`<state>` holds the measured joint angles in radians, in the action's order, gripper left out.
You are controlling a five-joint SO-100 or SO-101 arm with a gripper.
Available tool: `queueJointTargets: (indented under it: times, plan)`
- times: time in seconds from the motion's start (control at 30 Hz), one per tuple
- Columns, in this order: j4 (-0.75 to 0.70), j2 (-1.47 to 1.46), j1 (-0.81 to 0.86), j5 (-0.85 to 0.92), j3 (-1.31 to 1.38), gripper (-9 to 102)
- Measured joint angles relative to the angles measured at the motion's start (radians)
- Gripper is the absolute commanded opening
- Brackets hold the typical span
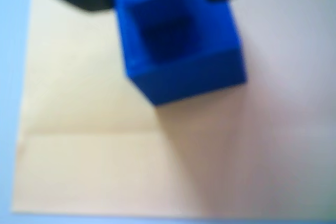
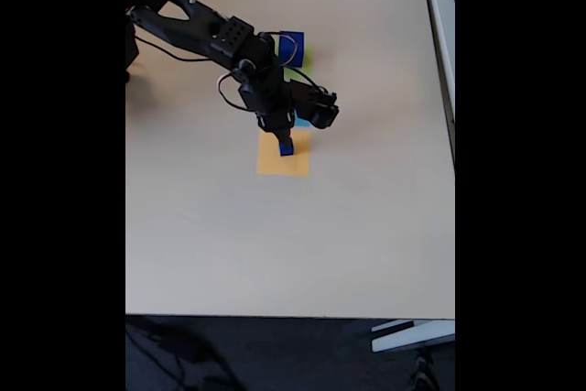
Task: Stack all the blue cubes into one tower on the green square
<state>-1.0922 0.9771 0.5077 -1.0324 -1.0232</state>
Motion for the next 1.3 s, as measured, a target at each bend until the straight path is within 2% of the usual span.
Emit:
queueJointTargets:
  times: [0.63,1.1,1.3]
  plan:
    - [0.043,0.025,-0.049,-0.032,0.064,21]
    - [0.054,0.087,-0.342,-0.308,0.095,23]
    - [0.098,0.12,-0.368,-0.376,-0.058,27]
